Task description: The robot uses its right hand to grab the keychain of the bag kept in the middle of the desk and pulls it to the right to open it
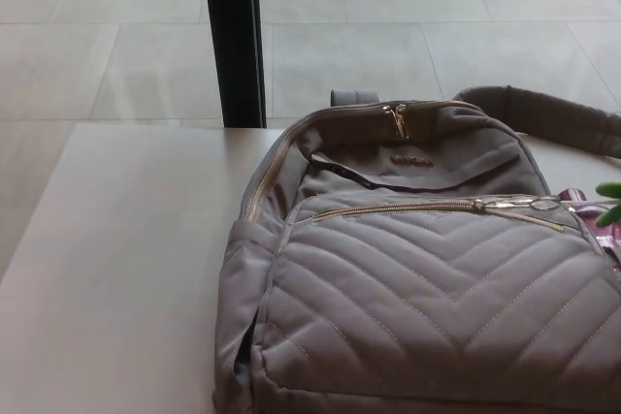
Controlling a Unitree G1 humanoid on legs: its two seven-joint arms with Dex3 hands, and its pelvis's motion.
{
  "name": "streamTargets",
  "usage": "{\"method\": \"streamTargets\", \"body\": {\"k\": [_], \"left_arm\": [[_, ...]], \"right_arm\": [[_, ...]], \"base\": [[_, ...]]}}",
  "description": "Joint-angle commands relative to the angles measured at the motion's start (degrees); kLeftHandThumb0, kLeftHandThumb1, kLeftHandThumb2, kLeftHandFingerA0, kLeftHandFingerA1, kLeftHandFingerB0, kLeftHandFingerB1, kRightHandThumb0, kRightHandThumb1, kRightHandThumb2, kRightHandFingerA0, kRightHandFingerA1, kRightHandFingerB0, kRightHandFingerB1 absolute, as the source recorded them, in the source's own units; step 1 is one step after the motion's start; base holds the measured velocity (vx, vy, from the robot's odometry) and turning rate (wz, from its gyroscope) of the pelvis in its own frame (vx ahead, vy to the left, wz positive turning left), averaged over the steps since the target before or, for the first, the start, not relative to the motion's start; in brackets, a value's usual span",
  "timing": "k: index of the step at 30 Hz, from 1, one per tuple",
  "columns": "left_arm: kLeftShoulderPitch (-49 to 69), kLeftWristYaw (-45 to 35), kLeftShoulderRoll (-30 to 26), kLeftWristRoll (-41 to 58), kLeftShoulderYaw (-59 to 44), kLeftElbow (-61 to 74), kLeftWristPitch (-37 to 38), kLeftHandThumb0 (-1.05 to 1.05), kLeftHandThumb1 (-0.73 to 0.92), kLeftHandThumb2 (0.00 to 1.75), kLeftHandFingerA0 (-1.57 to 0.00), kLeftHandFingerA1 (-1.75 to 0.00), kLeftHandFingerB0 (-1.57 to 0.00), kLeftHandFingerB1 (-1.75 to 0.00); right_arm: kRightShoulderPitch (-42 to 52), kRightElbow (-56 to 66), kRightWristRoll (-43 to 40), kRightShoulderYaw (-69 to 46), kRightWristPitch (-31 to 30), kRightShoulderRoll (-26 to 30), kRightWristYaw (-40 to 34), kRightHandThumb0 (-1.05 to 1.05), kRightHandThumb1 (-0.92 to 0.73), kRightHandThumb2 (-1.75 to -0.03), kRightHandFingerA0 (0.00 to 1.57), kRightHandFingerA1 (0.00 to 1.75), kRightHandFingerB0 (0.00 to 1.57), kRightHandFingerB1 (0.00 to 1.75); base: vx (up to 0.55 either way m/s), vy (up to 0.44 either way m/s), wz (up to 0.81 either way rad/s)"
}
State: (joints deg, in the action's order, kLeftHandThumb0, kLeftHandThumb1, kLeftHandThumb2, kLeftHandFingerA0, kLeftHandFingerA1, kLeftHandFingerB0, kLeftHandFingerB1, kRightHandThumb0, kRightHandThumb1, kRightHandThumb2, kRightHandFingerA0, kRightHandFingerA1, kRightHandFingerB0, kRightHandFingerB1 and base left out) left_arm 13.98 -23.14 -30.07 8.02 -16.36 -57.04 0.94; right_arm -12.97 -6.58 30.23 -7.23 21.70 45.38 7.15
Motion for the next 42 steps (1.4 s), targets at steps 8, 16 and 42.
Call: {"method": "streamTargets", "body": {"k": [8, 16, 42], "left_arm": [[0.52, -0.79, -1.26, -0.31, -0.19, -0.10, 1.98, -0.72, 0.62, 0.59, -0.62, -0.71, -0.56, -0.59], [0.13, -0.36, -0.97, -0.08, -0.60, -0.81, 1.52, -0.72, 0.62, 0.59, -0.64, -0.70, -0.57, -0.58], [-0.48, 0.41, -0.77, -1.42, 0.05, -2.71, 2.44, -0.74, 0.62, 0.59, -0.66, -0.68, -0.58, -0.57]], "right_arm": [[3.99, -3.68, 1.67, -3.64, 0.71, 3.14, -5.48, -0.14, -0.43, -1.08, 0.89, 1.75, 0.74, 1.49], [6.94, -2.60, 2.16, -5.53, -1.20, 3.63, -6.28, -0.12, -0.48, -0.99, 0.87, 1.75, 0.73, 1.47], [12.86, -4.21, 0.50, -8.57, -1.55, 4.14, -7.37, -0.10, -0.50, -0.91, 0.89, 1.72, 0.82, 1.19]], "base": [[0.00, 0.000, 0.00], [0.00, 0.000, 0.00], [0.00, 0.000, 0.00]]}}
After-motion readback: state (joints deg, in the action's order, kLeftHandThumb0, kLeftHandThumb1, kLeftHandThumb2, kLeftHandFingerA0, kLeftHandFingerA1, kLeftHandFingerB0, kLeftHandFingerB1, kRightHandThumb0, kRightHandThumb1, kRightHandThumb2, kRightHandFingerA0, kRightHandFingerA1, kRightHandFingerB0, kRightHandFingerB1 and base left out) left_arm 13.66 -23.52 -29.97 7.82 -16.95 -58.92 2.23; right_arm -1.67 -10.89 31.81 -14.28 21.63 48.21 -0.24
